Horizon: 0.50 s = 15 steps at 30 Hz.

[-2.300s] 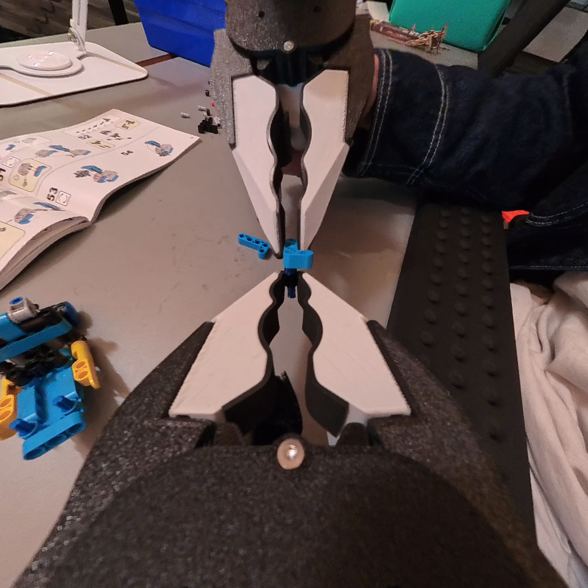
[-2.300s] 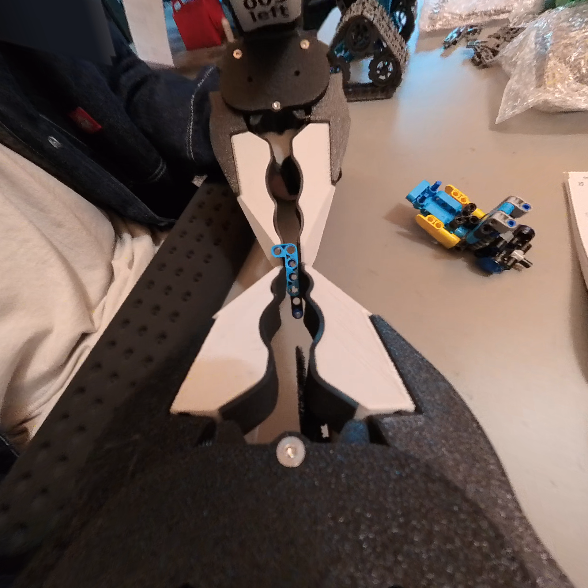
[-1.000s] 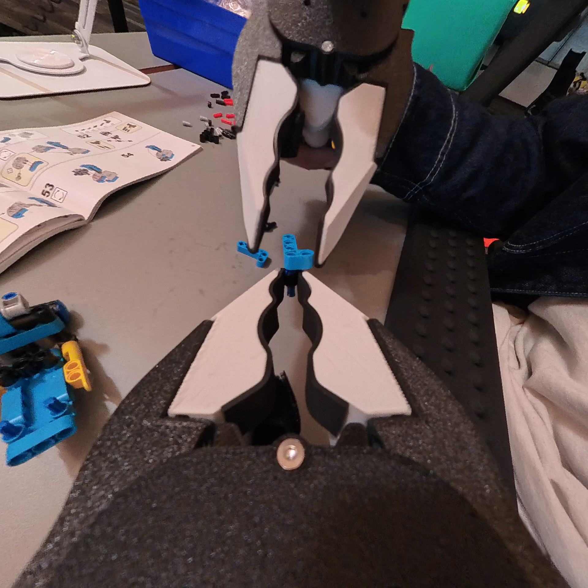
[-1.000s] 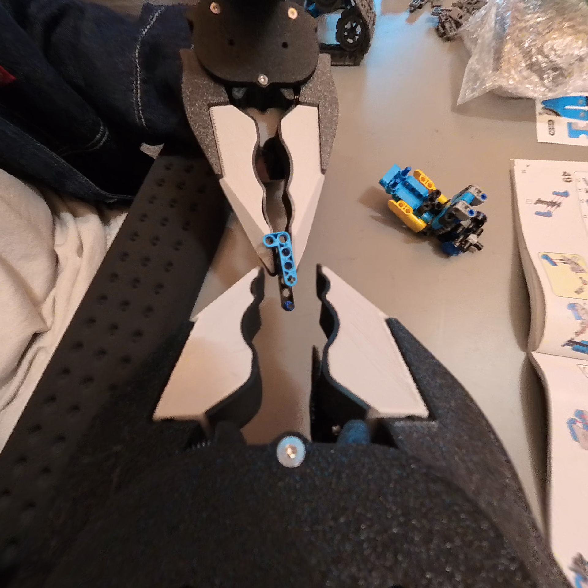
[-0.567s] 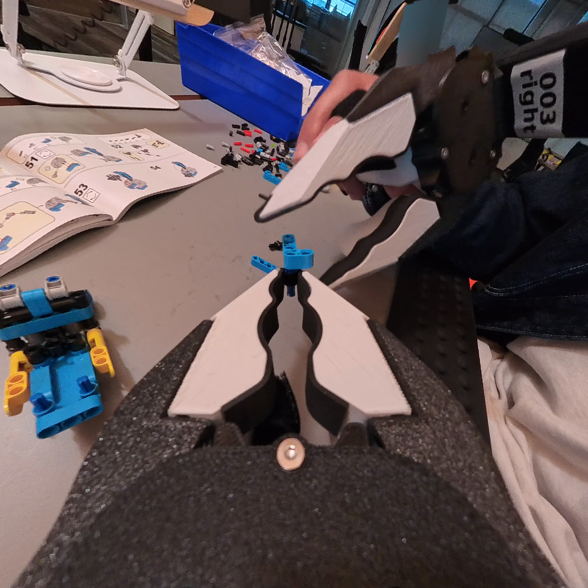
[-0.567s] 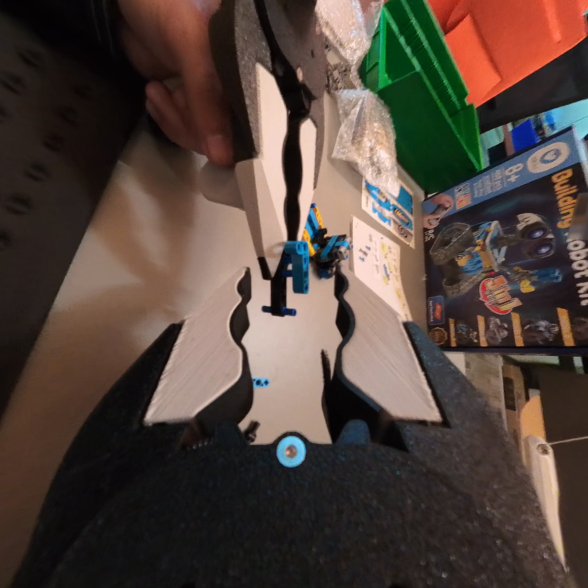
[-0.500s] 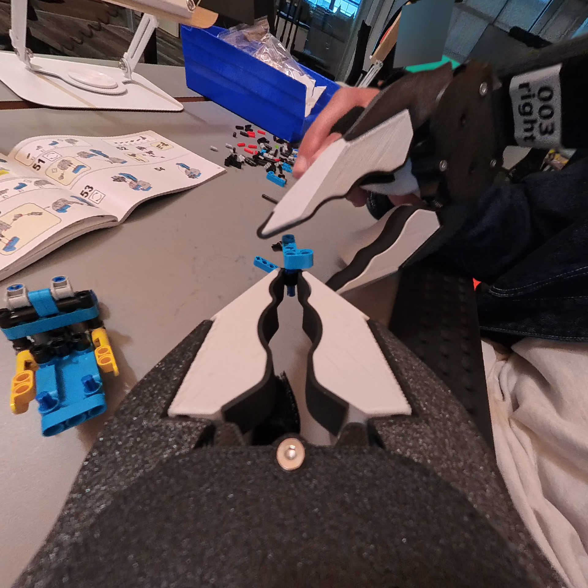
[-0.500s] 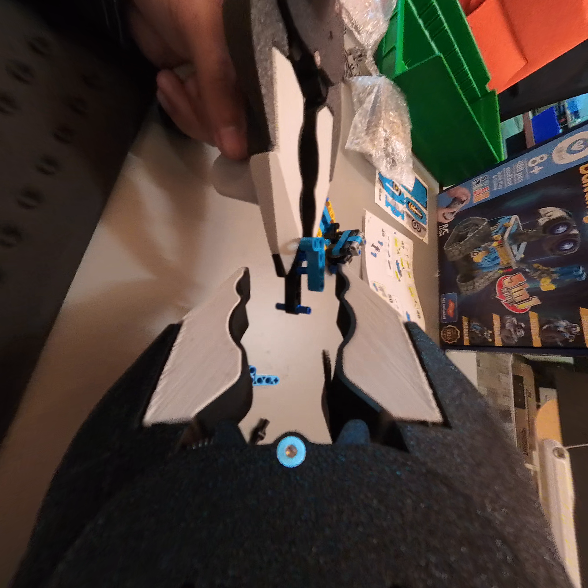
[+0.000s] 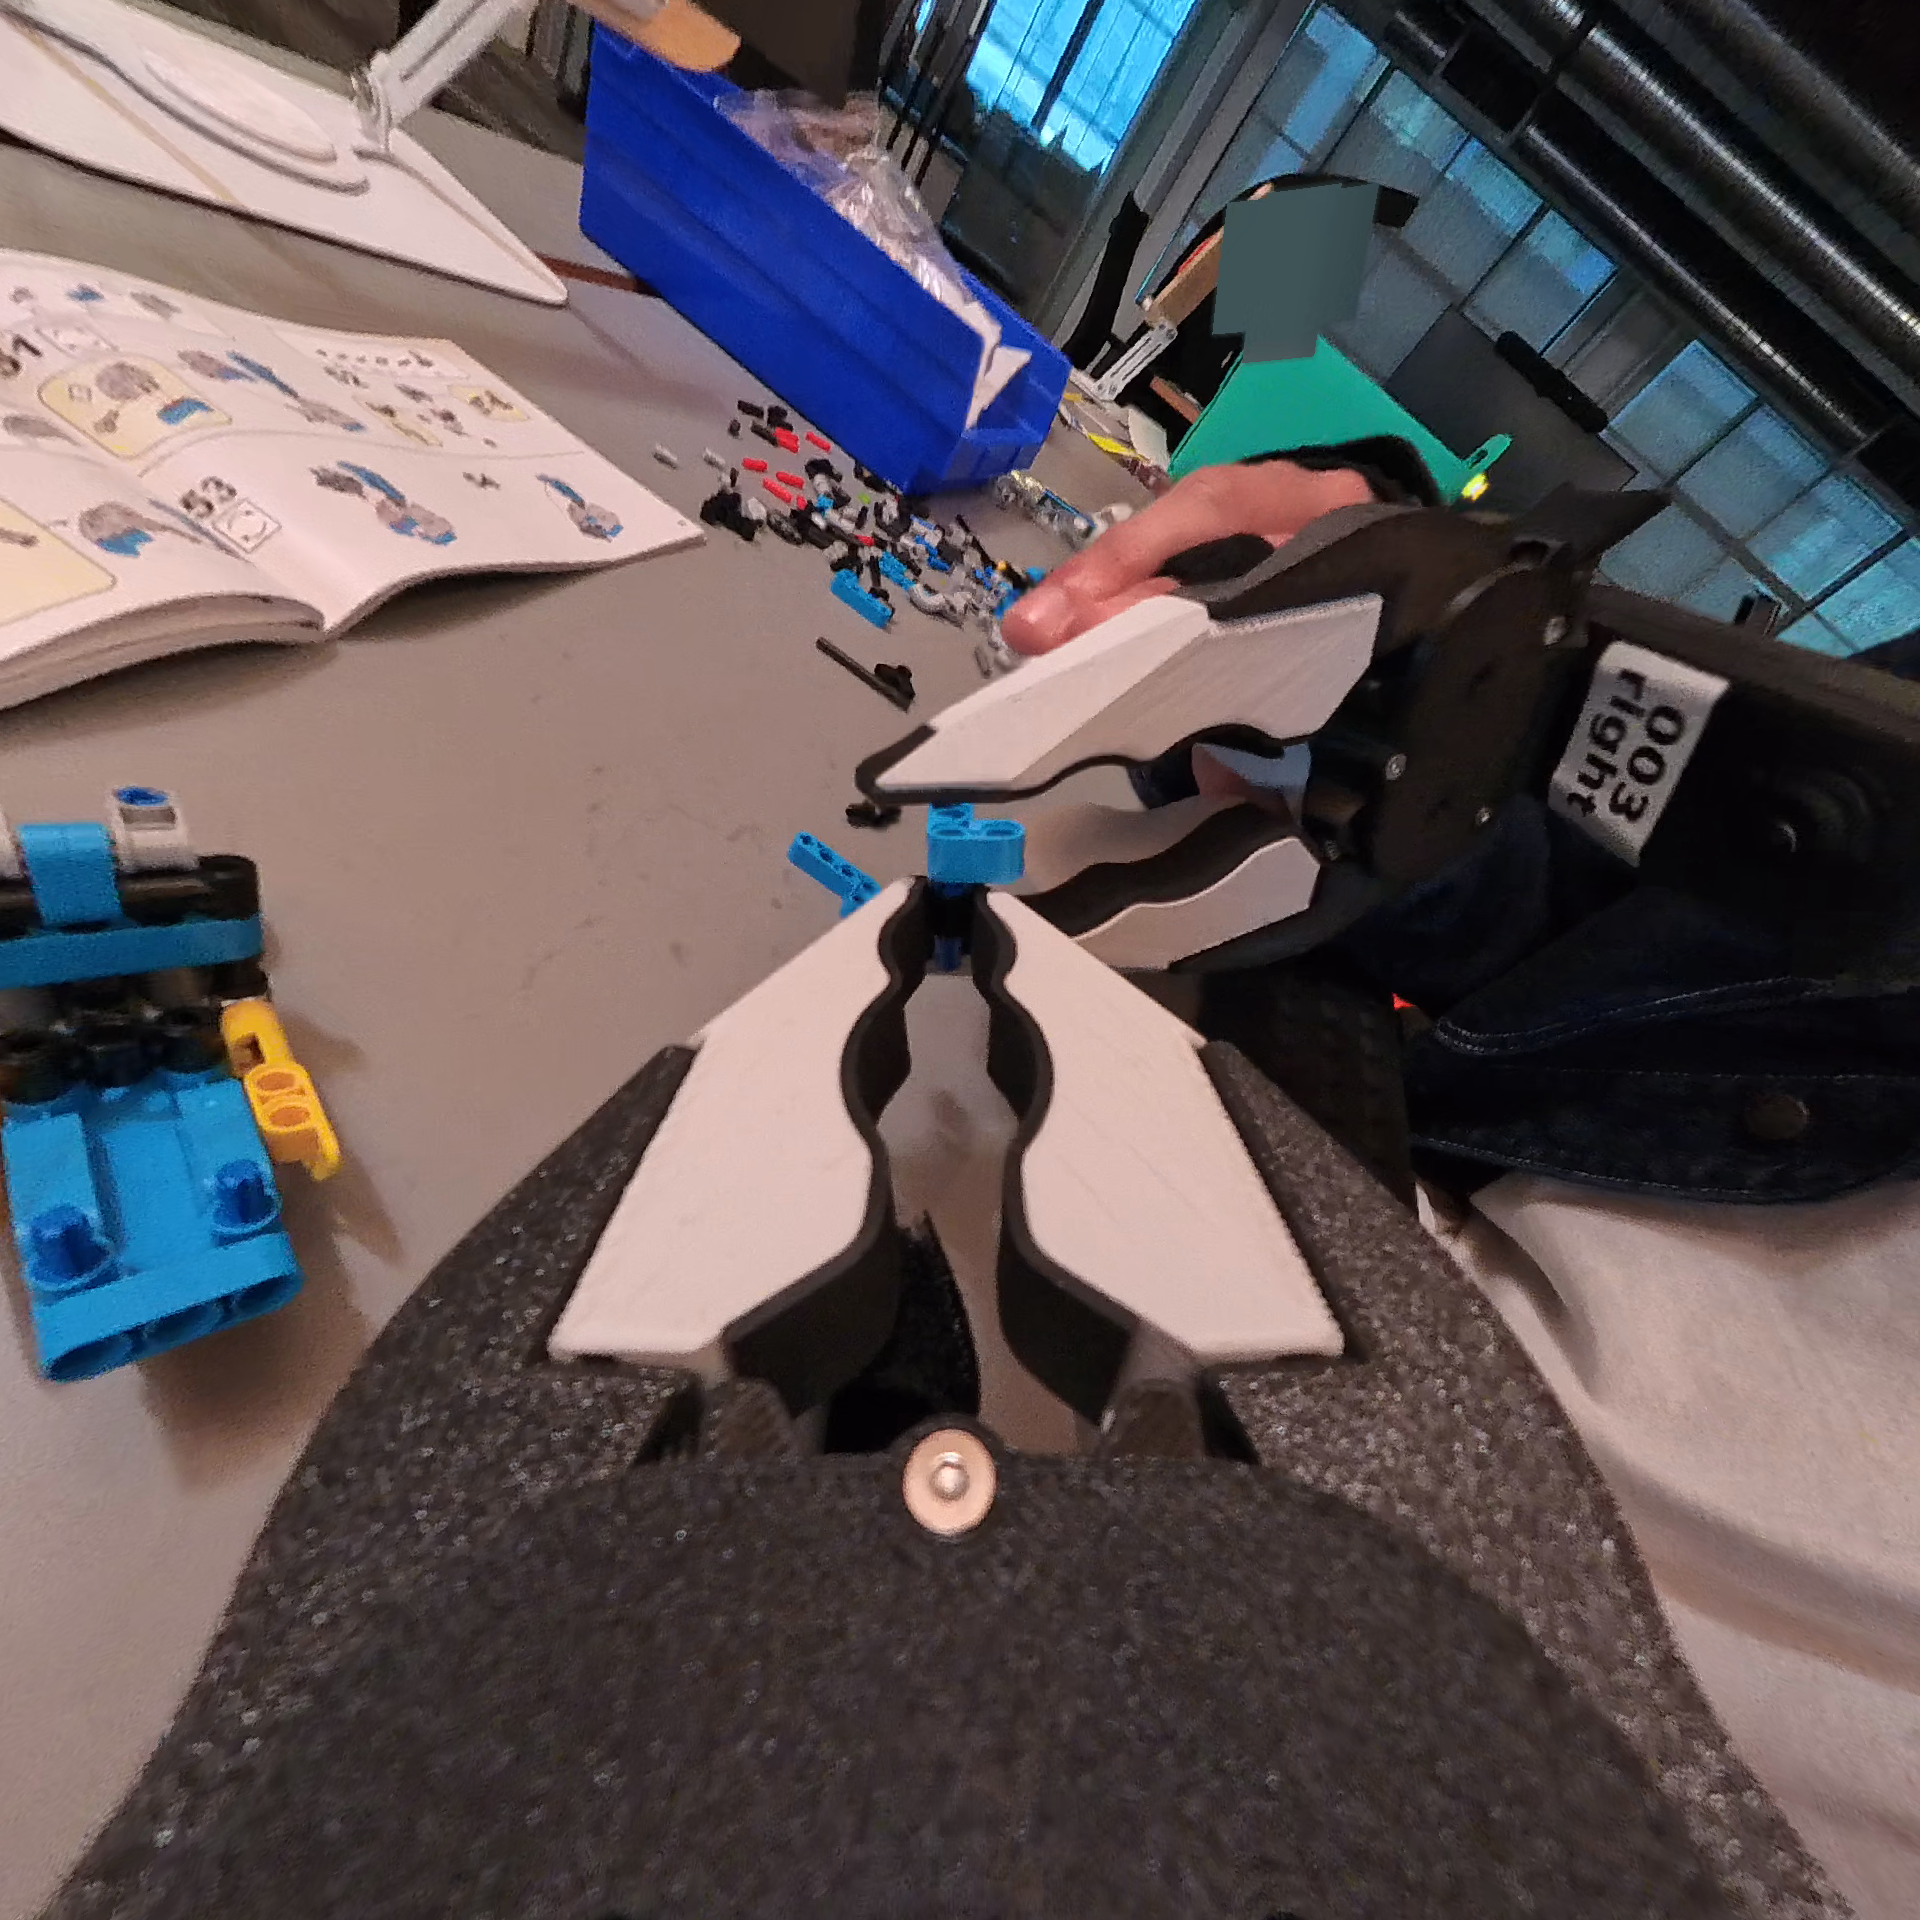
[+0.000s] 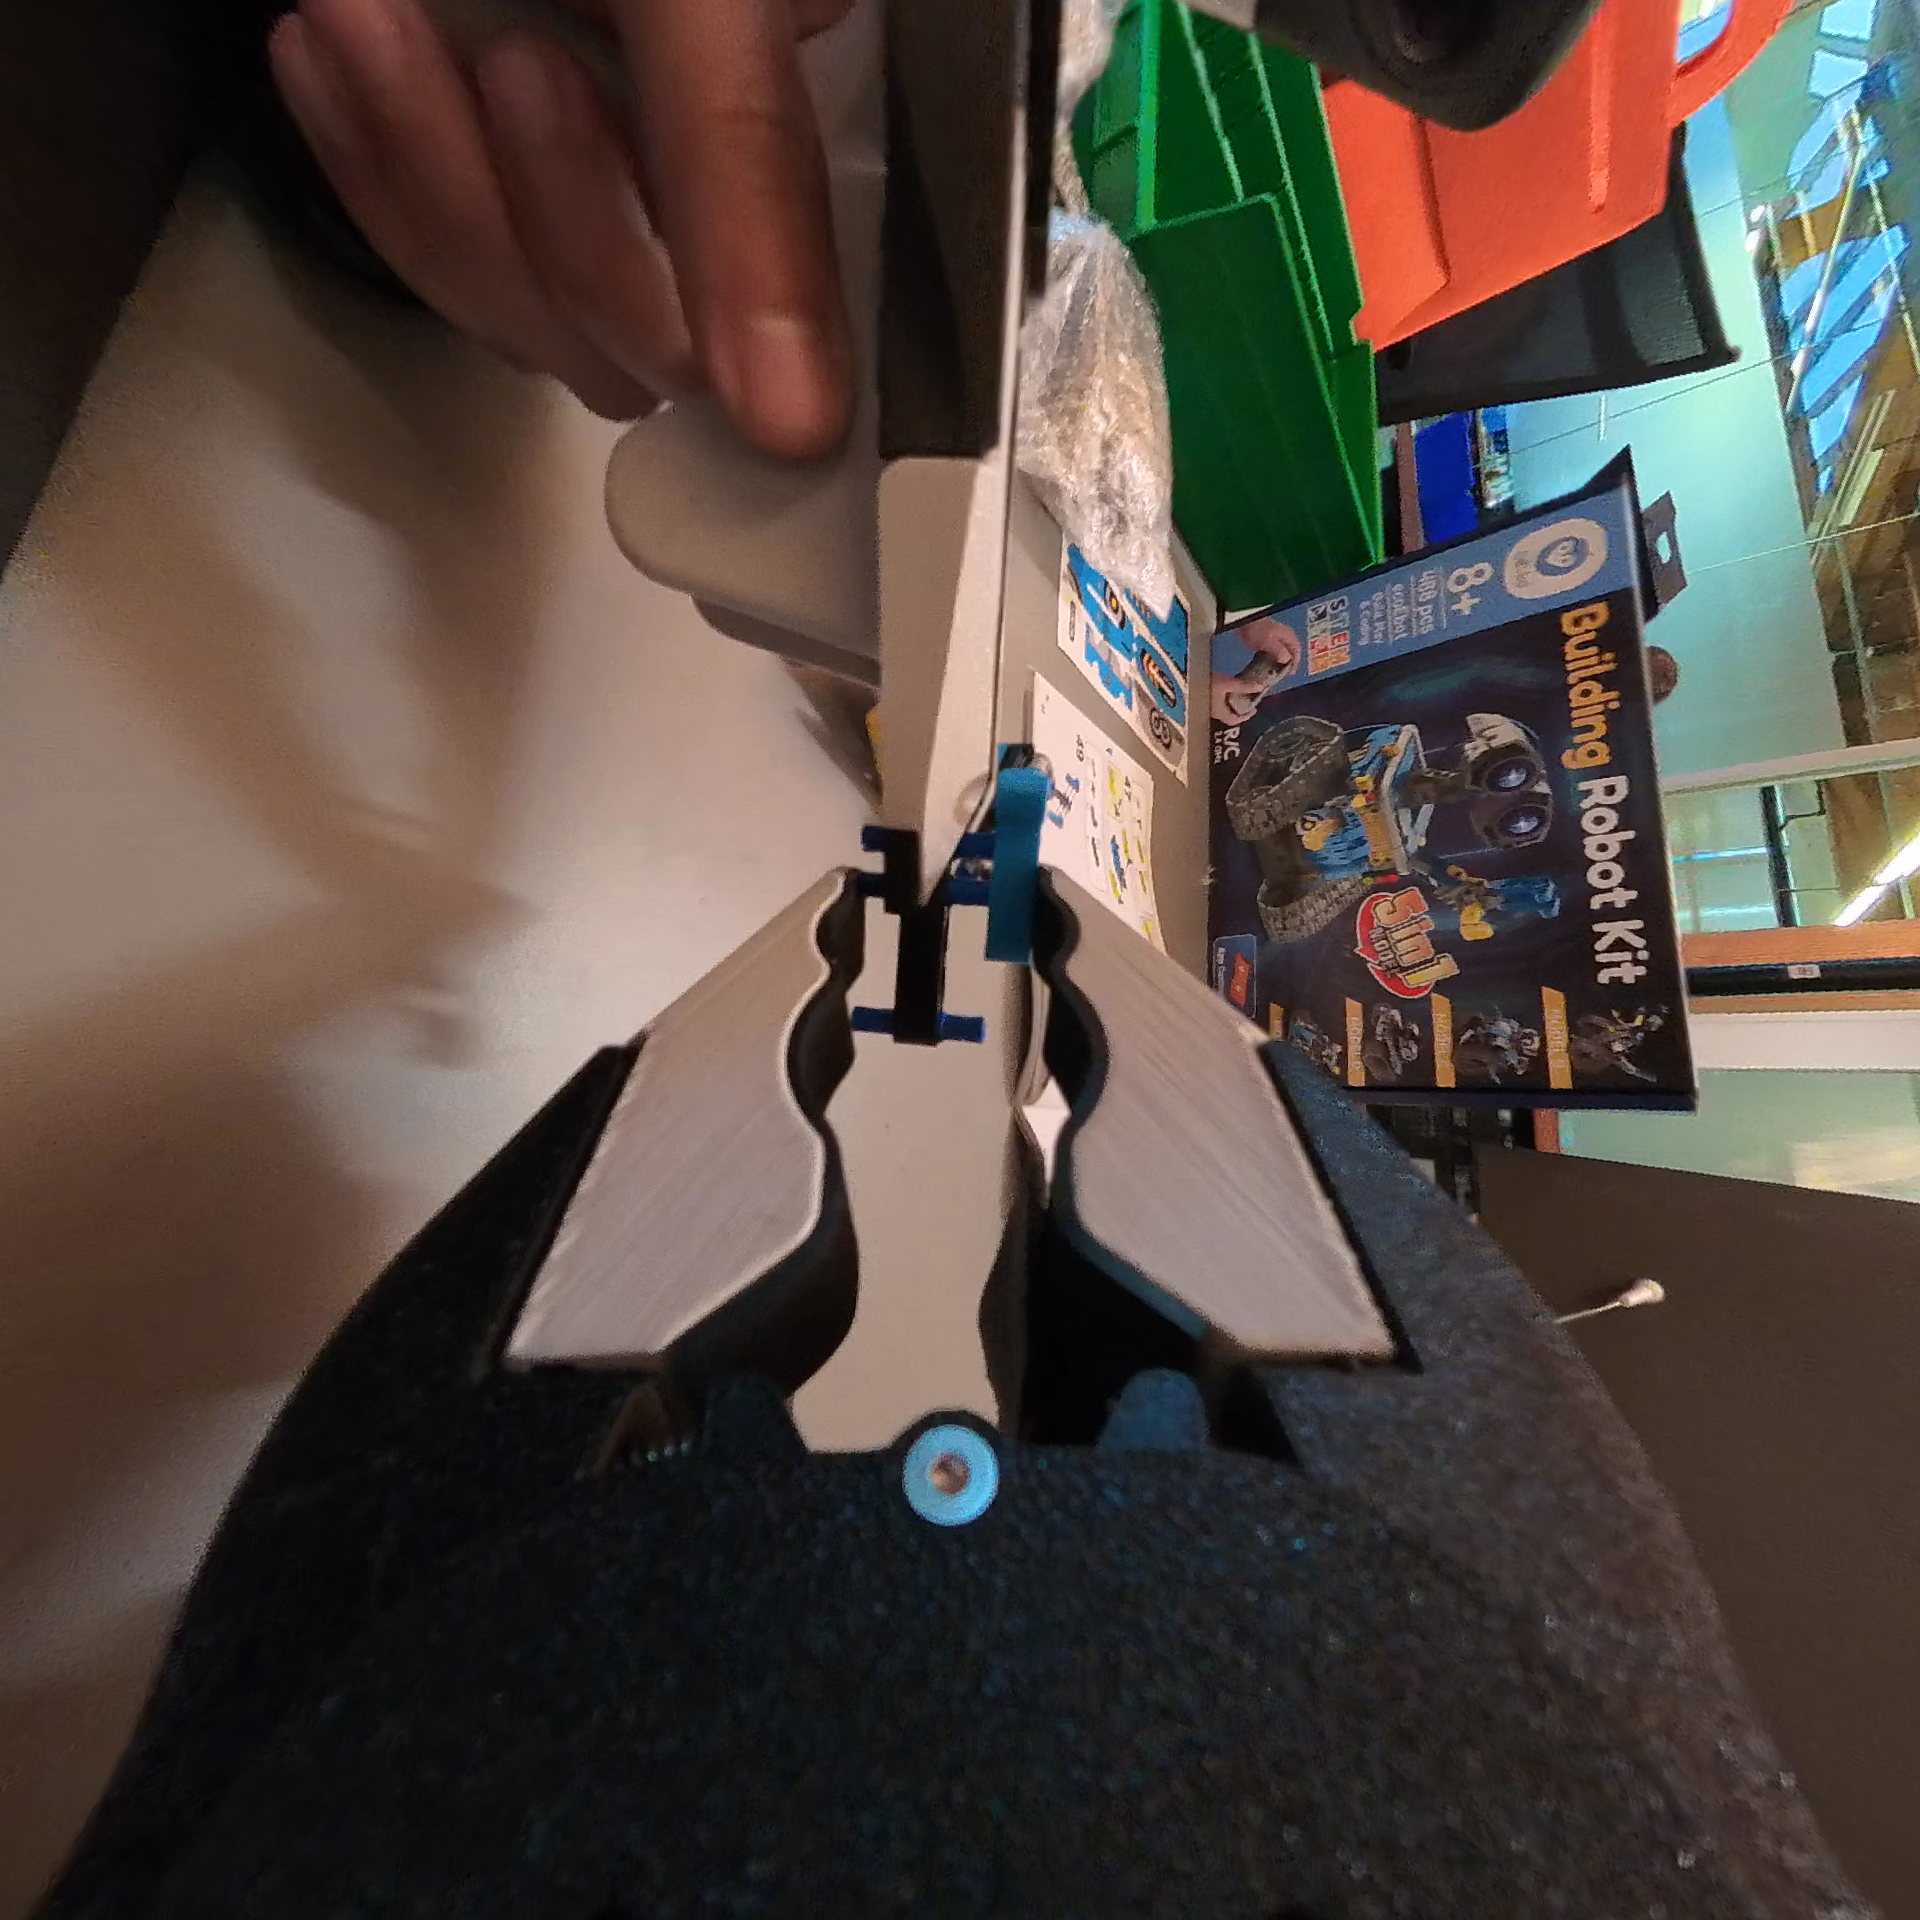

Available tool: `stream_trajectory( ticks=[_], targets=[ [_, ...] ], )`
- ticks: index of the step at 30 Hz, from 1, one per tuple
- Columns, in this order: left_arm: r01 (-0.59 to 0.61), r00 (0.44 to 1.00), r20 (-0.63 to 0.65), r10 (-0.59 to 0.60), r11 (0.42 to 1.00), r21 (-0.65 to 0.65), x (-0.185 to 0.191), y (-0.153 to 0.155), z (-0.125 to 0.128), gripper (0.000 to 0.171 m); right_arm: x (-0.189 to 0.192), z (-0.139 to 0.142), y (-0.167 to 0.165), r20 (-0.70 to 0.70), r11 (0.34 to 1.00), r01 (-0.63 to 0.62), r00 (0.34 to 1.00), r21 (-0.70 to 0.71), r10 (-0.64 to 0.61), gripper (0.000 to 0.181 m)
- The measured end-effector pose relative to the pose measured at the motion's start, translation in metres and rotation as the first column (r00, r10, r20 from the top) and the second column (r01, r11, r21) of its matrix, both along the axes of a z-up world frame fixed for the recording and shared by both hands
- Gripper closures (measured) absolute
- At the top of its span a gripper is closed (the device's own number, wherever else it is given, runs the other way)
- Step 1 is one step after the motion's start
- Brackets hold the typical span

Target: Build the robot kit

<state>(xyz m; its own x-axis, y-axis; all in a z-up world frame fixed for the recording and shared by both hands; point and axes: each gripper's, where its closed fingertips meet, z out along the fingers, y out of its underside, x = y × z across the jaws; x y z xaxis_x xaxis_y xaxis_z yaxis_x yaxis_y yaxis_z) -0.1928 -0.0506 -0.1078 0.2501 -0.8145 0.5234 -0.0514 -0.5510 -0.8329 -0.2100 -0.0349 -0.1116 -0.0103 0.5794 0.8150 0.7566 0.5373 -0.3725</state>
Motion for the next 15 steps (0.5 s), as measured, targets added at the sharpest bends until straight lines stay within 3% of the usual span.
stream_trajectory(
  ticks=[5, 9, 15],
  targets=[
    [-0.006, 1.000, -0.023, 0.005, 0.999, -0.045, 0.001, 0.003, -0.008, 0.166, 0.002, -0.008, 0.003, 0.055, 1.000, 0.020, 0.998, -0.004, -0.019, 0.151],
    [-0.008, 1.000, -0.005, 0.008, 0.996, -0.093, 0.000, 0.005, -0.009, 0.166, 0.002, -0.012, 0.005, 0.043, 0.994, 0.060, 0.997, -0.096, -0.056, 0.151],
    [0.014, 1.000, 0.026, -0.010, 0.987, -0.162, 0.000, 0.005, -0.010, 0.166, 0.001, -0.013, 0.004, 0.036, 0.997, 0.018, 0.999, -0.075, -0.015, 0.152]
  ],
)
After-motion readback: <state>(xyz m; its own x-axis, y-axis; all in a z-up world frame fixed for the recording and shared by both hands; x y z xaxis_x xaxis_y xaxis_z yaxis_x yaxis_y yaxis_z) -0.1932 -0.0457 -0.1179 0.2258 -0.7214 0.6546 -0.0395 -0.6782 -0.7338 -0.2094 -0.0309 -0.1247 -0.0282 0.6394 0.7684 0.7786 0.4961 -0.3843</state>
